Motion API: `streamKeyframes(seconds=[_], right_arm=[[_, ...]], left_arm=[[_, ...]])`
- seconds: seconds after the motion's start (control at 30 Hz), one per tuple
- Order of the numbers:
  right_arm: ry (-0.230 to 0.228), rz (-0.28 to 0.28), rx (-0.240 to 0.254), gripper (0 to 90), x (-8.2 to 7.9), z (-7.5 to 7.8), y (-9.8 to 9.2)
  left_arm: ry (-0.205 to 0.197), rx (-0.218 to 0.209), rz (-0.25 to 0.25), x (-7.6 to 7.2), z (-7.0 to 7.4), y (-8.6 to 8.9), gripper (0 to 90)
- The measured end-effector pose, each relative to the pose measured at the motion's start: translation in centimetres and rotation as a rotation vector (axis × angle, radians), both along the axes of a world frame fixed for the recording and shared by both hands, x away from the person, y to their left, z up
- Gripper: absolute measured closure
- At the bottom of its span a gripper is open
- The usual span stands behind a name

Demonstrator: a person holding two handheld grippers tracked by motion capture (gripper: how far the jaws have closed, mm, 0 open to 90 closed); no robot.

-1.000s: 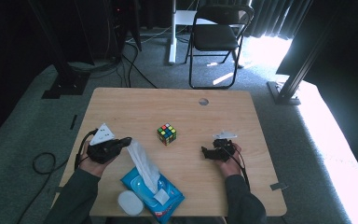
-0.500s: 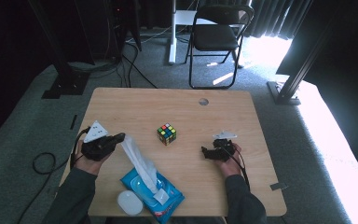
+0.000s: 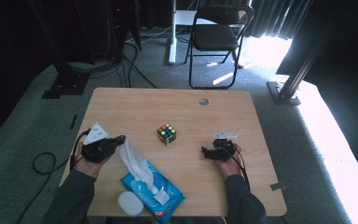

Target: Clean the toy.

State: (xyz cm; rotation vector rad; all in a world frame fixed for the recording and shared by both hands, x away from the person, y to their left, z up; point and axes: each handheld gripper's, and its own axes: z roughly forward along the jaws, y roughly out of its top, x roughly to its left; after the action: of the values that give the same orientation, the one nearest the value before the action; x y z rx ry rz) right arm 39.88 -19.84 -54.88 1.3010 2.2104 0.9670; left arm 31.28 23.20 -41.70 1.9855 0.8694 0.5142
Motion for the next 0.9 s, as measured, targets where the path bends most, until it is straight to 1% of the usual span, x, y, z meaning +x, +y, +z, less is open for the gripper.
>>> streamKeyframes(seconds=[0.03,0.1,0.17,0.2,0.3,0.33,0.43,0.53,0.6,0.67,0.7,0.73,0.77,0.83,0.87,0.9], right_arm=[[0.000,0.000,0.000,19.7,0.0,0.0,0.0],[-0.001,0.001,0.000,19.6,0.0,0.0,0.0],[-0.001,0.001,0.000,19.6,0.0,0.0,0.0],[-0.002,0.001,0.000,19.6,0.0,0.0,0.0],[-0.002,0.001,0.000,19.6,0.0,0.0,0.0],[0.000,0.000,0.000,19.6,0.0,0.0,0.0],[0.000,0.000,0.000,19.7,0.0,0.0,0.0],[0.000,0.000,0.000,19.6,0.0,0.0,0.0],[0.000,0.000,0.000,19.7,0.0,0.0,0.0],[0.000,0.000,0.001,19.6,0.0,0.0,0.0],[0.000,0.000,0.000,19.6,0.0,0.0,0.0],[0.000,0.000,0.000,19.6,0.0,0.0,0.0],[0.000,0.000,0.000,19.6,0.0,0.0,0.0],[-0.001,0.001,0.000,19.6,0.0,0.0,0.0],[-0.001,0.000,0.000,19.6,0.0,0.0,0.0],[-0.001,0.001,0.000,19.6,0.0,0.0,0.0]], left_arm=[[0.013,0.013,-0.018,-0.1,-0.3,-0.4,89.6],[0.042,0.022,-0.055,-0.4,-1.0,-1.1,89.5],[0.042,0.022,-0.055,-0.4,-1.0,-1.1,89.5],[0.082,0.020,-0.100,-0.8,-1.8,-1.8,89.3],[0.115,0.030,-0.131,-1.2,-2.7,-2.4,88.9],[0.130,0.035,-0.148,-1.5,-3.1,-2.6,88.8],[0.164,0.046,-0.182,-2.3,-3.8,-2.8,88.0],[0.179,0.052,-0.206,-3.1,-4.2,-2.7,86.2],[0.184,0.045,-0.217,-3.6,-4.4,-2.5,84.4],[0.192,0.031,-0.233,-3.9,-4.4,-2.2,81.3],[0.198,0.028,-0.243,-3.9,-4.5,-2.2,78.1],[0.206,0.027,-0.251,-4.0,-4.6,-2.1,71.4],[0.208,0.028,-0.248,-4.0,-4.6,-2.1,65.0],[0.225,0.018,-0.257,-3.8,-4.8,-2.1,58.2],[0.225,0.017,-0.254,-3.7,-4.9,-2.1,53.4],[0.227,0.019,-0.247,-3.7,-5.0,-2.1,50.5]])
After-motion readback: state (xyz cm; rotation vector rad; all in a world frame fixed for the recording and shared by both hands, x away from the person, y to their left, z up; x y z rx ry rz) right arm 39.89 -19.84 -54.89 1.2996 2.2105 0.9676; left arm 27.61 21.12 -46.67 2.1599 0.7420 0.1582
